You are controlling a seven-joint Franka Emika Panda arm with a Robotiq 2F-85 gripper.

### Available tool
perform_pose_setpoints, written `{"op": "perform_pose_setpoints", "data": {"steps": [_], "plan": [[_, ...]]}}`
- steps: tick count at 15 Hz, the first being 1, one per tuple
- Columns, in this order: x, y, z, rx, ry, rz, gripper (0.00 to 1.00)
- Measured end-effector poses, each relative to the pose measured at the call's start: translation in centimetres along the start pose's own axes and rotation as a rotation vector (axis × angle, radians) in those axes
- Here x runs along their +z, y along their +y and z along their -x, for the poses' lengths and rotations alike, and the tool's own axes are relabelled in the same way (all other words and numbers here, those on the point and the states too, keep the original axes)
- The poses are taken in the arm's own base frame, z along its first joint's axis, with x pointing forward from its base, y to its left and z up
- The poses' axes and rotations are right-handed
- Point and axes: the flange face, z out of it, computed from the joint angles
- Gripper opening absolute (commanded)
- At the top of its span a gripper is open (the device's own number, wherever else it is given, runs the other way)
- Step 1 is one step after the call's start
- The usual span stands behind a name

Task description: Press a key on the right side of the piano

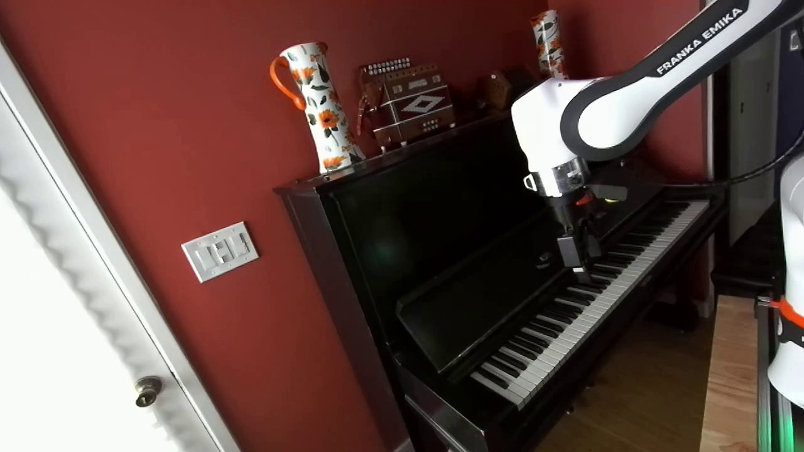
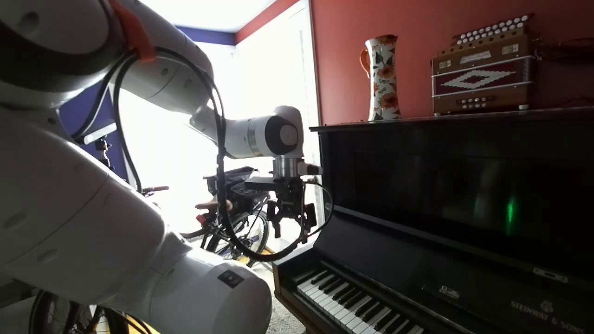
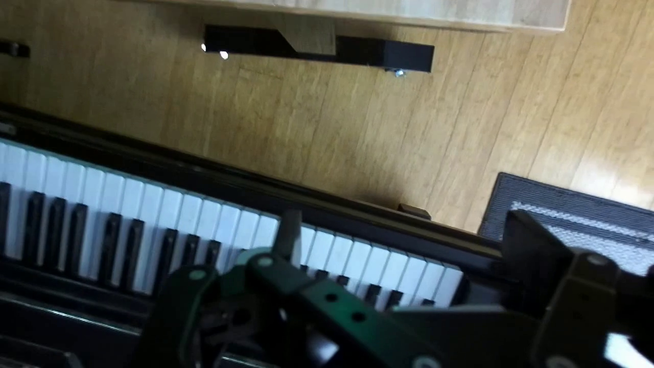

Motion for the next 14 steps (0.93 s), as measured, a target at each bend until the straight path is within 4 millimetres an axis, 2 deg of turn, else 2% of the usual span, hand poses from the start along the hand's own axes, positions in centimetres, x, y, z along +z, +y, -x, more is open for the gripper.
{"op": "perform_pose_setpoints", "data": {"steps": [4, 7, 10, 14], "plan": [[3.0, -6.7, -2.8, -0.109, 0.106, -0.074, 1.00], [6.6, -10.0, -4.6, -0.152, 0.116, -0.105, 1.00], [9.7, -11.3, -6.1, -0.164, 0.069, -0.114, 1.00], [10.0, -11.7, -6.8, -0.165, 0.062, -0.120, 1.00]]}}
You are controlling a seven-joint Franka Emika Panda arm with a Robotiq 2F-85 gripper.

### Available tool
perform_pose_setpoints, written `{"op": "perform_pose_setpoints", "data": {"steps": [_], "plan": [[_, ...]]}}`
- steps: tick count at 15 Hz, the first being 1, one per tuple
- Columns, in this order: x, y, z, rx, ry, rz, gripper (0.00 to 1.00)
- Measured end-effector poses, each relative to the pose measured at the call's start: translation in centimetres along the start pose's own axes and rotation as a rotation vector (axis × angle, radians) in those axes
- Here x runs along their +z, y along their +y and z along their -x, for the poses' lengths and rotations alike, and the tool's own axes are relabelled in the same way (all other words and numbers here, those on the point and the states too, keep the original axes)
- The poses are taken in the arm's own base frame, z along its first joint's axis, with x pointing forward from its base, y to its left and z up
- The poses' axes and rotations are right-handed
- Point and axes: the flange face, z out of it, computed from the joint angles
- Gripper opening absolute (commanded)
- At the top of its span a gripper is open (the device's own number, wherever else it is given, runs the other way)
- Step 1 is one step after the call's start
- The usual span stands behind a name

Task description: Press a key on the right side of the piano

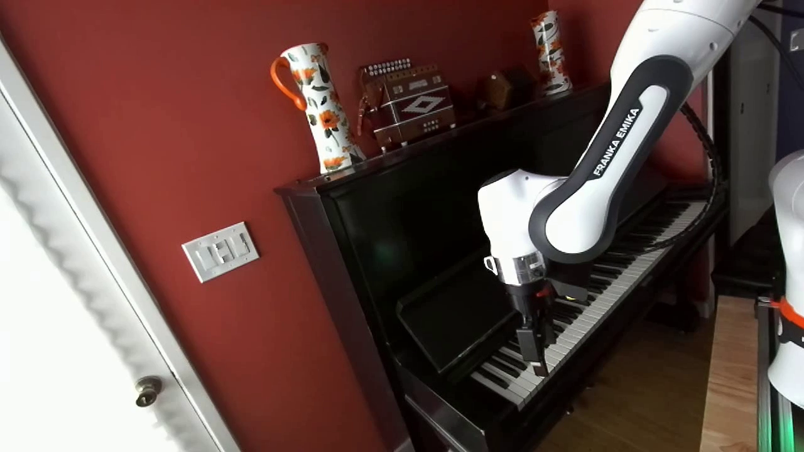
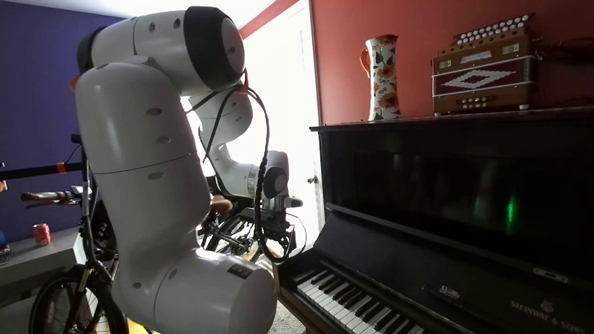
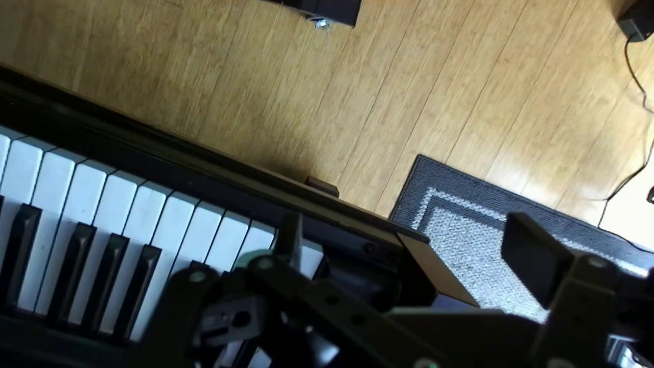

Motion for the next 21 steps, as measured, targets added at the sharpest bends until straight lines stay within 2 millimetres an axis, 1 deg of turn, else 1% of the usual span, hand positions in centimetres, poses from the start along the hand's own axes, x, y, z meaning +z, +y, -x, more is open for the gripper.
{"op": "perform_pose_setpoints", "data": {"steps": [2, 3, 4, 5, 6, 7, 9, 13, 14, 21], "plan": [[0.1, 0.1, -0.3, 0.013, 0.017, -0.009, 1.00], [0.5, 0.3, -0.6, 0.019, 0.028, -0.013, 0.75], [1.1, 0.5, -1.0, 0.026, 0.038, -0.018, 0.72], [1.8, 0.8, -1.3, 0.034, 0.046, -0.022, 0.66], [2.6, 1.2, -1.6, 0.044, 0.051, -0.025, 0.58], [3.4, 1.6, -1.9, 0.055, 0.053, -0.027, 0.49], [5.0, 2.7, -2.5, 0.080, 0.057, -0.029, 0.35], [7.4, 4.3, -3.6, 0.124, 0.089, -0.018, 0.05], [7.8, 4.6, -4.0, 0.133, 0.101, -0.013, 0.00], [10.4, 5.8, -6.5, 0.203, 0.121, 0.032, 0.00]]}}
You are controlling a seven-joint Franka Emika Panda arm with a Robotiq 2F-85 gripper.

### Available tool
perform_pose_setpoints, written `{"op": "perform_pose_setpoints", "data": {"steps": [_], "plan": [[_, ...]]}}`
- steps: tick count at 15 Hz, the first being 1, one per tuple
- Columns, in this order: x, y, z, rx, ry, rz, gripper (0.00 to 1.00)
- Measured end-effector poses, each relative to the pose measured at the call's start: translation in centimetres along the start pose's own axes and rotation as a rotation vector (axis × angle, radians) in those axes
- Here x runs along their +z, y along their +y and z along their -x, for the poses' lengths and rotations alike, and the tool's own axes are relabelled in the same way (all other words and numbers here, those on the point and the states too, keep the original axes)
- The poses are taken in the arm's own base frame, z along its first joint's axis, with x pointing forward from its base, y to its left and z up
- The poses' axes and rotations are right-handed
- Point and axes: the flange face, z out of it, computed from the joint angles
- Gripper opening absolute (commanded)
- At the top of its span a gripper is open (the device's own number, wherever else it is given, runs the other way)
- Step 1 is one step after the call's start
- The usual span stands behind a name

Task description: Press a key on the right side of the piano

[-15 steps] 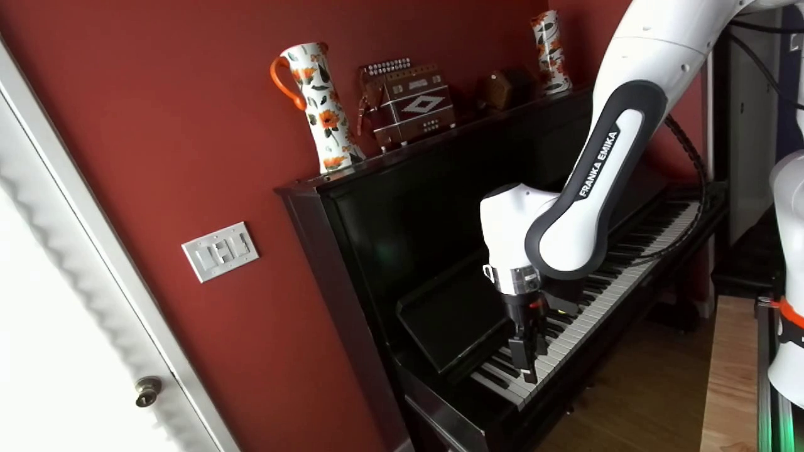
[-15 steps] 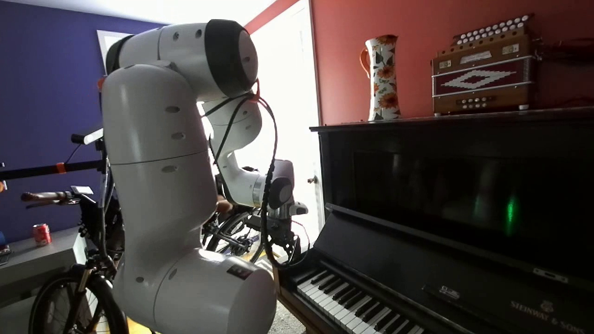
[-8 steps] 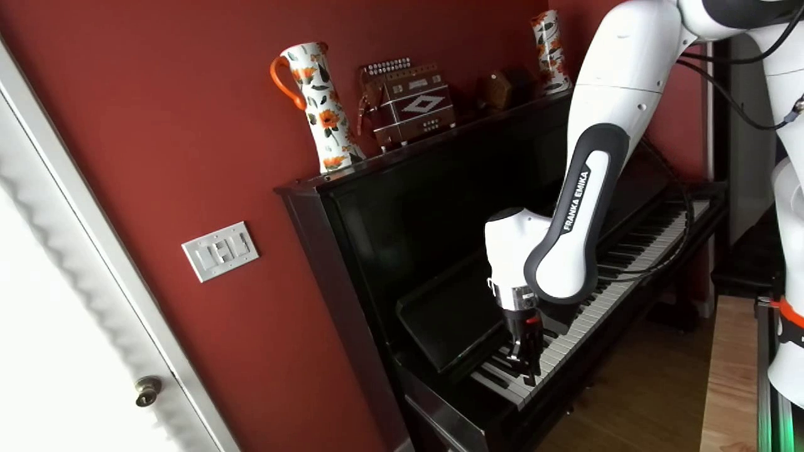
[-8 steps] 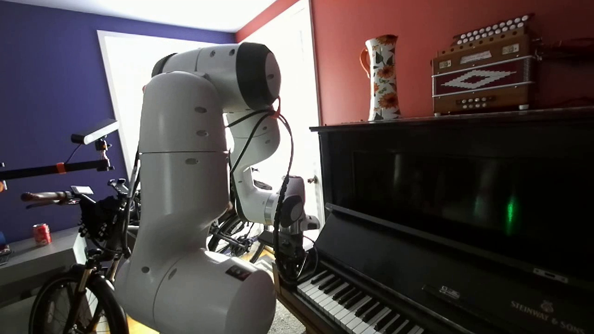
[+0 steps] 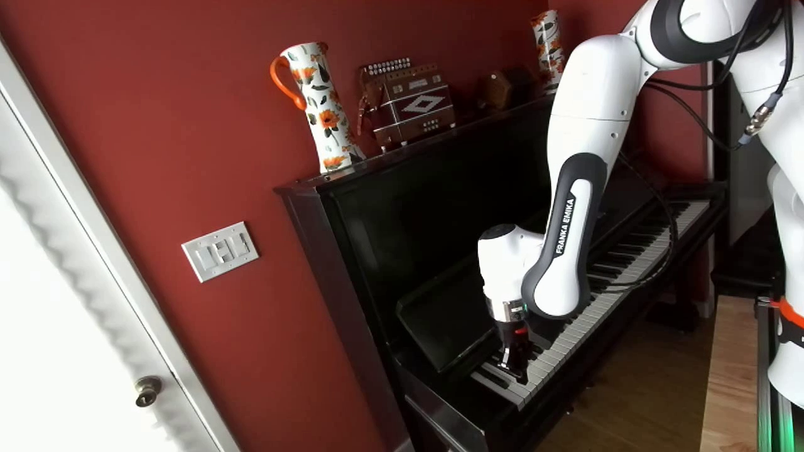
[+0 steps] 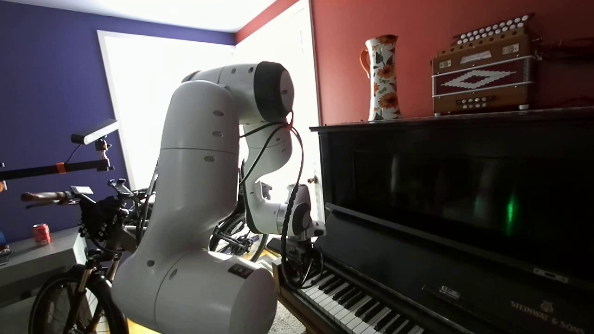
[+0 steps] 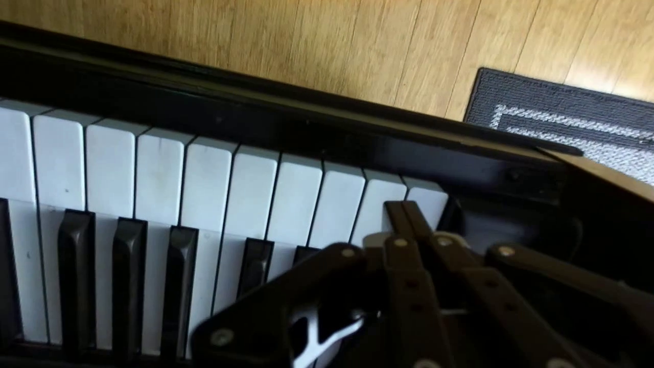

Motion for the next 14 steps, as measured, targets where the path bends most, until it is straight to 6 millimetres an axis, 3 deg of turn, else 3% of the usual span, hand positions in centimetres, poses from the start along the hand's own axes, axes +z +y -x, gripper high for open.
{"op": "perform_pose_setpoints", "data": {"steps": [9, 14], "plan": [[3.1, -0.4, -1.2, 0.046, -0.009, 0.008, 0.00], [3.5, 0.0, -1.4, 0.062, -0.007, 0.022, 0.00]]}}
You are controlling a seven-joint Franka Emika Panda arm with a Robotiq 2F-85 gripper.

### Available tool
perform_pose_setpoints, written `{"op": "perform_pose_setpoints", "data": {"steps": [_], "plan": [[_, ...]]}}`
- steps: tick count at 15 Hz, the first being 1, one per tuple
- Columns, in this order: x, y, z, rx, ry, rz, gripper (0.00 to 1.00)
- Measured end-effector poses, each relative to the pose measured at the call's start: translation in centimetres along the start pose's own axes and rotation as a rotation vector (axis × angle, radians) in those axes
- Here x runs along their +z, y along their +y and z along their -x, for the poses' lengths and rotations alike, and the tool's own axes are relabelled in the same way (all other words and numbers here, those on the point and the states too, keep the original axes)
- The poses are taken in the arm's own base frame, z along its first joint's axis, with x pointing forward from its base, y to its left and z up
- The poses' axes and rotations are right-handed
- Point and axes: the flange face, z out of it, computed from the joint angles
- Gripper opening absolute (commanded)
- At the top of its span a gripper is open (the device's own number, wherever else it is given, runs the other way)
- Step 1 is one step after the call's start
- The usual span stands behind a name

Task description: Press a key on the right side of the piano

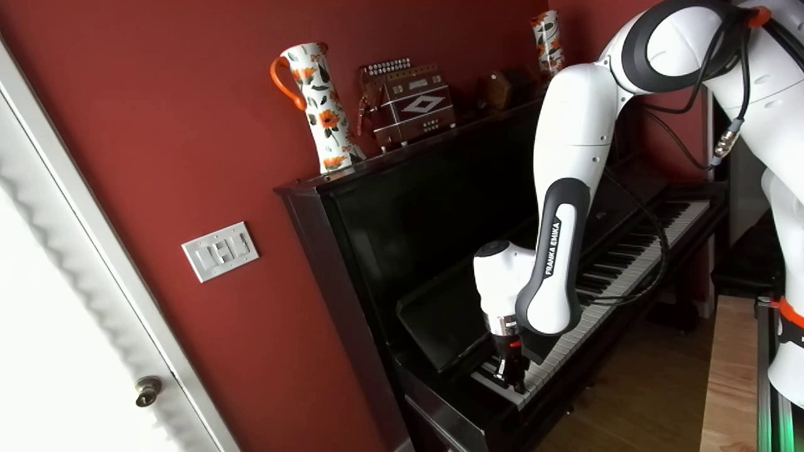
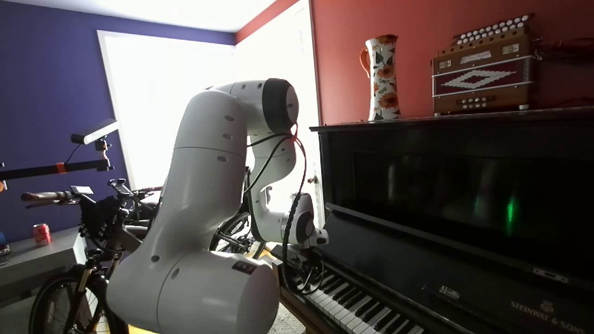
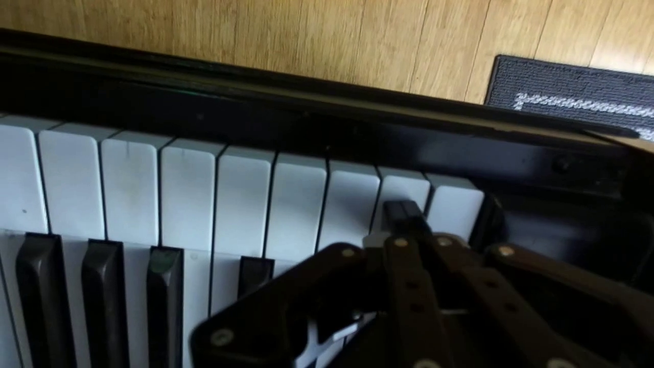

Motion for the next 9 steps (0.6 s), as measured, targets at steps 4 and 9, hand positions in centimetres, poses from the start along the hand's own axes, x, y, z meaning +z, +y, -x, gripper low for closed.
{"op": "perform_pose_setpoints", "data": {"steps": [4, 9], "plan": [[0.05, -0.09, 0.01, 0.004, 0.003, 0.000, 0.00], [0.55, -0.20, 0.20, 0.002, -0.003, 0.002, 0.00]]}}
